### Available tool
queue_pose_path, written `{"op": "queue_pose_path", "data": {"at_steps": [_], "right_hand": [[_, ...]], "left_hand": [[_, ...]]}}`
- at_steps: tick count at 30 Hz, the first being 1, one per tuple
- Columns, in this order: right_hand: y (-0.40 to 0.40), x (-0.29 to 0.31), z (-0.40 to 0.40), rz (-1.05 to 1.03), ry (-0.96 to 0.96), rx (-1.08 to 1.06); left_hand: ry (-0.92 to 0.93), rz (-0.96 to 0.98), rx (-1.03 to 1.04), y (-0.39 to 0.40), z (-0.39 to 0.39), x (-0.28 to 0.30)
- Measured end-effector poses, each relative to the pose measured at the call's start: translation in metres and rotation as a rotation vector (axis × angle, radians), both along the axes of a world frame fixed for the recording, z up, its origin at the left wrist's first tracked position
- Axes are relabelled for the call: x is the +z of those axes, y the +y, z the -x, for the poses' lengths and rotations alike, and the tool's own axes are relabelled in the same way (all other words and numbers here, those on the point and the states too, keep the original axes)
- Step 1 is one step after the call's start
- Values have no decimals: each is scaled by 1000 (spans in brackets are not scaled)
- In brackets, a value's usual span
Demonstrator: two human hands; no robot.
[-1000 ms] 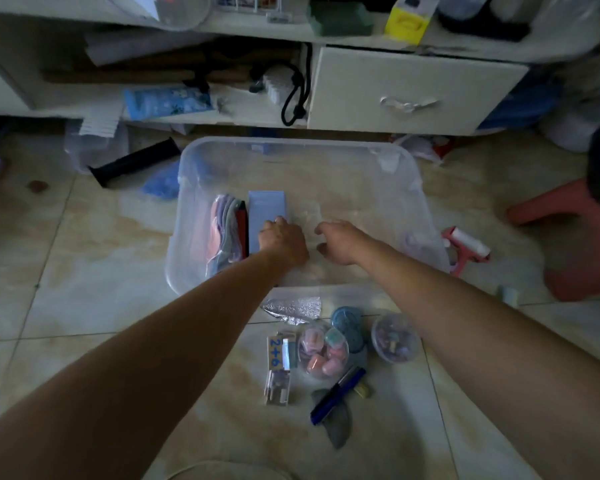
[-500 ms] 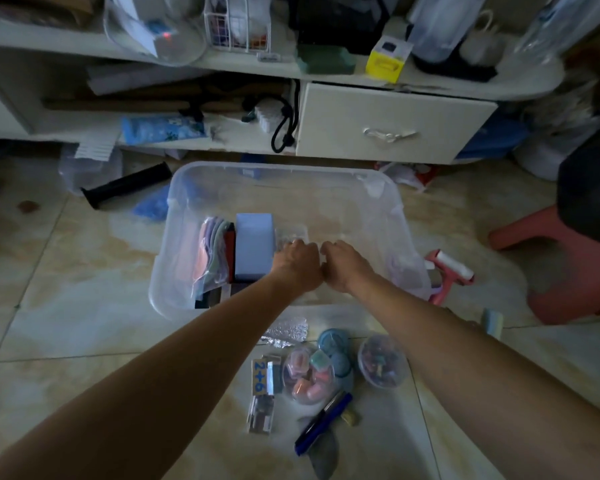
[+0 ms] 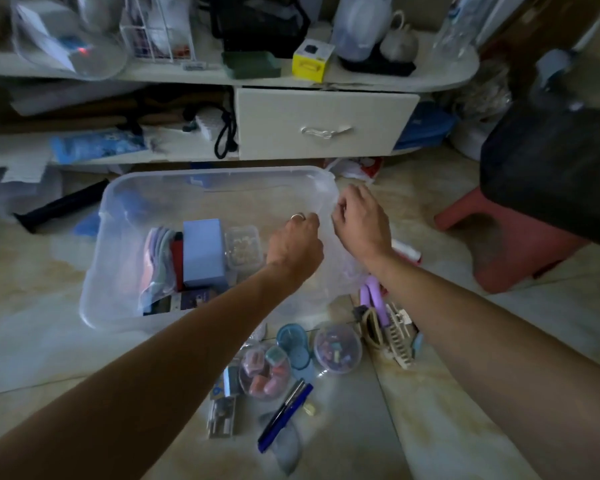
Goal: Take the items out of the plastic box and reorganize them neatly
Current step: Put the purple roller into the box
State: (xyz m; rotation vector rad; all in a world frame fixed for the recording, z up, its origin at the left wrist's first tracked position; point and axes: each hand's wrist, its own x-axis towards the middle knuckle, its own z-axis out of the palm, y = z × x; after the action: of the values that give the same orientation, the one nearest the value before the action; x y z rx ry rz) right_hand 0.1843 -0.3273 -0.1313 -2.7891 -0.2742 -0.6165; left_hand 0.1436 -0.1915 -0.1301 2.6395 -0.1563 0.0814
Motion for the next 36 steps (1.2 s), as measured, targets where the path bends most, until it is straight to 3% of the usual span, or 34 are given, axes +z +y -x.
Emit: {"op": "queue_pose_path", "data": {"at_steps": [4, 8, 10, 13, 15, 22, 27, 32, 36], "right_hand": [[-38, -7, -7, -180, -27, -180], [-69, -37, -11, -241, 111, -317], [-83, -57, -15, -169, 296, -353], [-92, -88, -10, -56, 743, -362], [-92, -109, -1, 0, 851, -360], [-81, -141, 14, -86, 696, -436], [-73, -149, 22, -111, 798, -478], [-67, -128, 14, -627, 523, -607], [-60, -121, 0, -562, 514, -610]], "left_hand": [[-8, 26, -46, -37, -6, -2], [39, 26, -35, -56, -8, -19], [65, 45, -19, -59, -11, -28], [95, 67, 1, -60, -15, -38], [105, 68, 3, -59, -17, -44], [139, 111, 54, -56, -22, -59], [157, 117, 58, -56, -22, -62], [181, 107, 57, -58, -22, -58], [205, 114, 55, -58, -22, -56]]}}
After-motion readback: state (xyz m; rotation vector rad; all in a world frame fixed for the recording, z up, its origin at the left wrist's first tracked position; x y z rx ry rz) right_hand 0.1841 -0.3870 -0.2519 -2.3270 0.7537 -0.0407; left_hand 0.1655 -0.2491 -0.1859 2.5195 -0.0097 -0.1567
